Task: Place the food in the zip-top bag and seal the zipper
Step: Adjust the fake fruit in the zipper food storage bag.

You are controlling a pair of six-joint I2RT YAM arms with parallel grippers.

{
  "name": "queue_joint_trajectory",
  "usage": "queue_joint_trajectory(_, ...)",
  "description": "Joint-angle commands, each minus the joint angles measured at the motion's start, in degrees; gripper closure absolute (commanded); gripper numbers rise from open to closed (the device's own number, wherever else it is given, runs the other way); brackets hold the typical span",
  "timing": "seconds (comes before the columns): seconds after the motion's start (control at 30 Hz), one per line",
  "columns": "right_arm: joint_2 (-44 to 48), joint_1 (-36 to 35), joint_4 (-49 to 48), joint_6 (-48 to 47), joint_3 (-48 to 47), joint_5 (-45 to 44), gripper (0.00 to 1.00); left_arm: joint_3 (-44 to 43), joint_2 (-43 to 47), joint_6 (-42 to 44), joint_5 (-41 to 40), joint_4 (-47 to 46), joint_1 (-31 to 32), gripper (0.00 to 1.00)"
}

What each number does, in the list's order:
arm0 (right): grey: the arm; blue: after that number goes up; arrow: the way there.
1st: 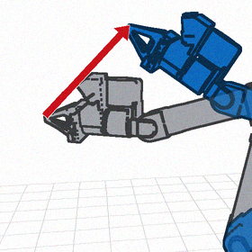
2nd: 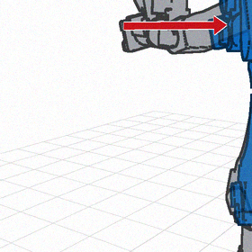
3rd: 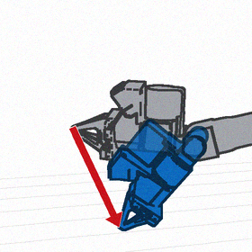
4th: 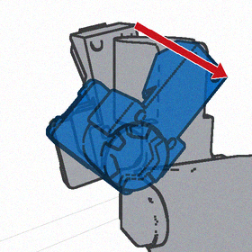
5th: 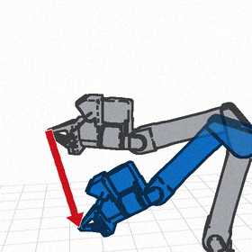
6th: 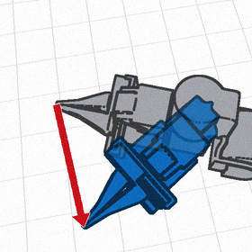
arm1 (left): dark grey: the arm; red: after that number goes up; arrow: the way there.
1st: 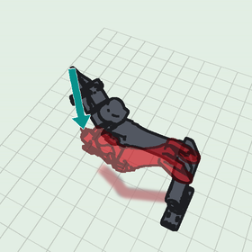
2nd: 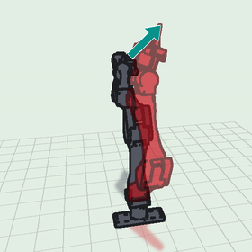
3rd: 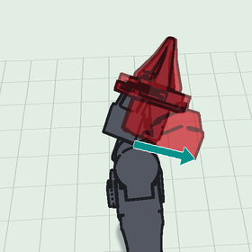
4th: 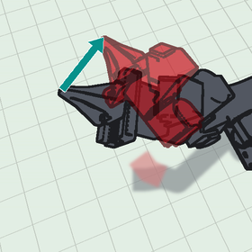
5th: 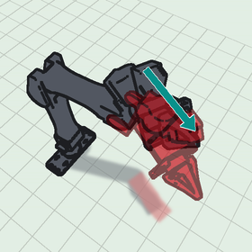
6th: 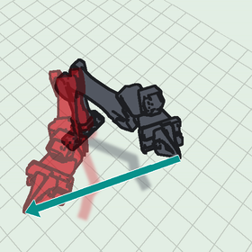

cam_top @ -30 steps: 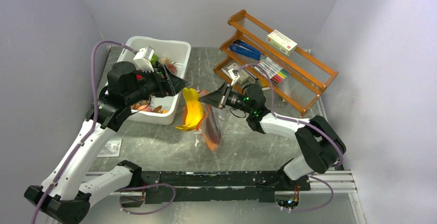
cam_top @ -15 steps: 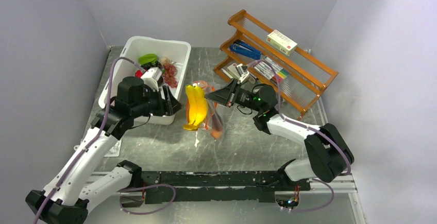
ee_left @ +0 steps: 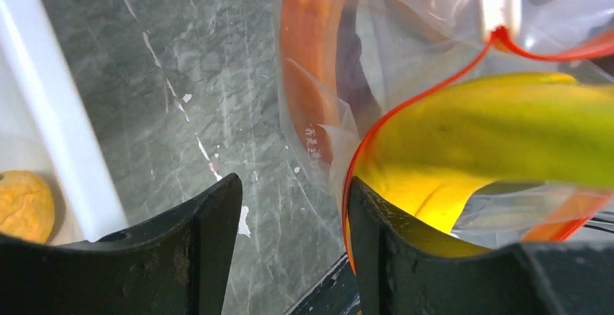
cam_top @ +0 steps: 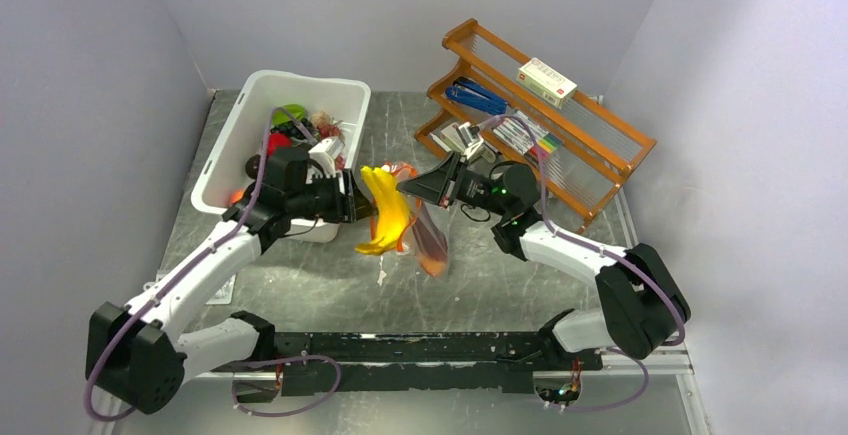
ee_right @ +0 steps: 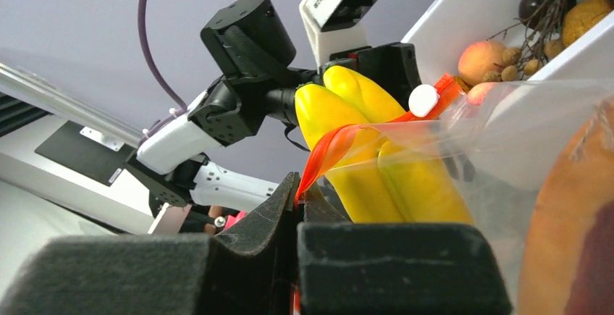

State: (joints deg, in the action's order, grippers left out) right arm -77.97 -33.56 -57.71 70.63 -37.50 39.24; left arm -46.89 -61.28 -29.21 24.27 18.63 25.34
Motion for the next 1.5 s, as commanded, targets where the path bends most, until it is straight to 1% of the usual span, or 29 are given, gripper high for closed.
queue_joint_trajectory(0.0,0.77,-0.65,0.84,-1.84,-2.3,-0.26,1.0,2.3,-3.09,-1.59,5.02,-10.16,0.32,0.47)
queue_joint_trajectory(0.17,-1.07,-1.62,-0.23,-1.66,-1.61,-0.52,1.0,5.73,-5.38,-5.59,7.0,-20.32,0.32,0.48)
queue_joint_trajectory(0.23,-2.09,-1.68,-1.46,-1.02,-1.26,-0.42,1.0,5.94,-7.37,-6.62,8.67,-23.35,0.32,0.5)
queue_joint_trajectory(0.27,-2.39,-1.77,-2.18,-0.58,-1.07,-0.38,1.0,5.7,-8.17,-6.92,9.11,-23.98,0.36,0.5)
queue_joint_trajectory(0.33,-2.87,-1.83,-2.54,-0.21,-1.05,-0.31,1.0,5.46,-9.26,-6.5,7.37,-24.02,0.52,0.52)
queue_joint_trajectory(0.4,-2.98,-1.92,-1.88,-0.7,-1.33,-0.41,1.0,5.58,-10.03,-6.38,5.91,-24.71,0.74,0.55)
queue_joint_trajectory(0.57,-3.12,-1.87,-0.46,-1.63,-1.86,-0.74,1.0,6.51,-11.58,-7.44,8.51,-29.35,1.49,0.57)
queue_joint_trajectory(0.7,-3.11,-1.87,1.1,-2.27,-2.17,-0.74,1.0,7.03,-12.53,-7.08,9.06,-28.55,2.19,0.86)
queue_joint_trajectory(0.73,-2.88,-1.9,3.84,-3.17,-2.52,-0.87,1.0,7.14,-12.07,-6.56,9.0,-27.85,2.21,0.92)
queue_joint_trajectory(0.77,-2.39,-1.86,7.73,-4.79,-3.07,-1.2,1.0,7.05,-10.87,-5.99,8.15,-26.46,2.18,0.93)
queue_joint_trajectory(0.8,-1.77,-1.79,13.18,-7.17,-3.93,-2.01,1.0,6.54,-9.33,-5.27,6.69,-24.0,2.2,0.93)
queue_joint_trajectory(0.83,-0.94,-1.81,20.58,-10.58,-5.01,-4.45,1.0,5.62,-7.51,-4.09,4.17,-20.71,2.13,0.93)
queue_joint_trajectory(0.87,-0.15,-1.79,28.1,-15.36,-6.14,-7.19,1.0,4.07,-5.62,-3.02,0.98,-16.2,2.16,0.93)
queue_joint_trajectory(0.93,1.62,-1.77,40.39,-21.64,-8.43,-14.18,1.0,0.22,-1.66,-1.04,-5.85,-6.43,2.17,0.93)
queue_joint_trajectory(1.0,2.52,-1.81,48.46,-24.73,-10.13,-20.54,1.0,-3.41,2.0,-0.79,-9.88,-2.12,2.17,0.93)
queue_joint_trajectory(1.03,2.7,-1.82,50.82,-25.46,-10.81,-22.5,1.0,-4.87,3.33,-1.07,-10.22,-1.57,2.17,0.93)
queue_joint_trajectory(1.1,2.43,-1.79,52.23,-26.08,-12.6,-23.0,0.97,-6.81,4.29,-2.34,-8.38,-2.57,2.17,0.93)
queue_joint_trajectory(1.2,1.03,-1.85,53.12,-26.56,-15.57,-21.41,0.95,-7.42,1.61,-4.75,-2.33,-4.69,2.22,0.93)
queue_joint_trajectory(1.23,0.52,-1.85,53.57,-26.92,-16.35,-20.94,0.97,-7.47,0.47,-4.86,-1.17,-4.96,2.23,0.93)
queue_joint_trajectory(1.27,0.18,-1.8,53.88,-27.23,-16.93,-20.44,1.0,-7.81,-0.47,-4.22,-0.86,-4.28,2.24,0.93)
queue_joint_trajectory(1.3,0.16,-1.77,53.71,-27.52,-17.14,-19.88,1.0,-8.12,-1.08,-2.99,-1.03,-3.05,2.23,0.93)
queue_joint_trajectory(1.33,0.49,-1.72,52.65,-27.86,-16.89,-18.83,1.0,-8.09,-1.11,-1.68,-1.77,-1.69,2.25,0.89)
queue_joint_trajectory(1.4,2.08,-1.01,46.2,-25.94,-14.67,-13.69,1.0,-6.67,0.37,-0.23,-3.65,-0.7,2.25,0.71)
queue_joint_trajectory(1.43,2.84,-0.59,42.65,-24.59,-13.49,-11.29,1.0,-6.03,1.46,0.11,-4.34,-0.23,2.19,0.66)
queue_joint_trajectory(1.47,3.48,-0.34,40.08,-23.69,-12.97,-9.28,1.0,-5.7,3.09,0.45,-5.42,0.69,2.24,0.64)
